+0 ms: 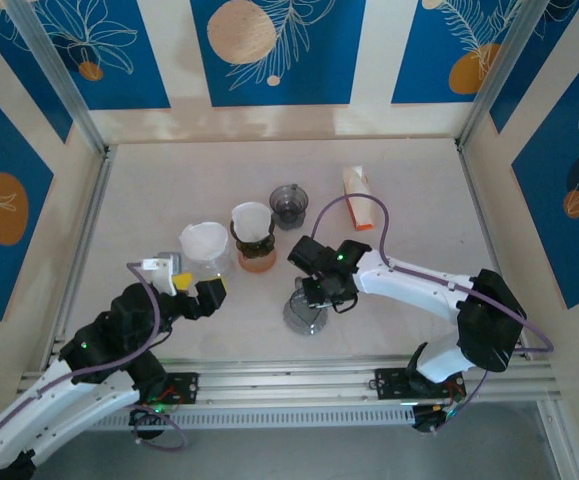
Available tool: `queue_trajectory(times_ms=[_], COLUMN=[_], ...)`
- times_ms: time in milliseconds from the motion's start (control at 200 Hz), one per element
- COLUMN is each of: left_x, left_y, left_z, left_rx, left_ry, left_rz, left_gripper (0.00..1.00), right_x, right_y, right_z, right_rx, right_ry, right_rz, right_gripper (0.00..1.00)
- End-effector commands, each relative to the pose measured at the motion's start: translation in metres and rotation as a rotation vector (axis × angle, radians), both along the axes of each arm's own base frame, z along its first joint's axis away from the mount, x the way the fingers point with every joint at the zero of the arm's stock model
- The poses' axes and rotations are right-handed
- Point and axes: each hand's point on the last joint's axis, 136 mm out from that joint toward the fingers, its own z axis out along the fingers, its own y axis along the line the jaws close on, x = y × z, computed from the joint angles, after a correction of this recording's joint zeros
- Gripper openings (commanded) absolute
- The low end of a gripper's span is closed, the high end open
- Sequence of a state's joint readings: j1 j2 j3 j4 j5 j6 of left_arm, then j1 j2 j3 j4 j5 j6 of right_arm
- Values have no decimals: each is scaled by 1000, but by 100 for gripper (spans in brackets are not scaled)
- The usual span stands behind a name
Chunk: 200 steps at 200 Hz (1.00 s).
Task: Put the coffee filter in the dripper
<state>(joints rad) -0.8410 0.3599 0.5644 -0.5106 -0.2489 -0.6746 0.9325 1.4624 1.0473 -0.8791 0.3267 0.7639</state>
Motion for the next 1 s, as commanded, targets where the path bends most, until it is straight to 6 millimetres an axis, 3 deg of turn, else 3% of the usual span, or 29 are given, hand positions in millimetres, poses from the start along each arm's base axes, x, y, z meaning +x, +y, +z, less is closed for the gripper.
queue_trajectory(times_ms=[0,225,390,750,995], left_x=[1,2,3,0,0], left_y=[2,3,3,0,3], left_z=[1,2,2,0,4], left_rx=[-7,-7,-8,-20,-23], left_ry=[-11,-14,-18,-5,-18], left_rz=[17,21,25,7,14], left_gripper=[100,100,100,100,100], right_x=[7,29,69,185,237], right_y=[-3,-10,-6,19,21], right_z=[14,51,71,51,31], right_rx=[18,128,259,371,359], right_ry=[-44,-149,-174,-127,-139], right_rz=[-26,-76,-156,-318,-403], right_gripper=[34,46,55,55,54])
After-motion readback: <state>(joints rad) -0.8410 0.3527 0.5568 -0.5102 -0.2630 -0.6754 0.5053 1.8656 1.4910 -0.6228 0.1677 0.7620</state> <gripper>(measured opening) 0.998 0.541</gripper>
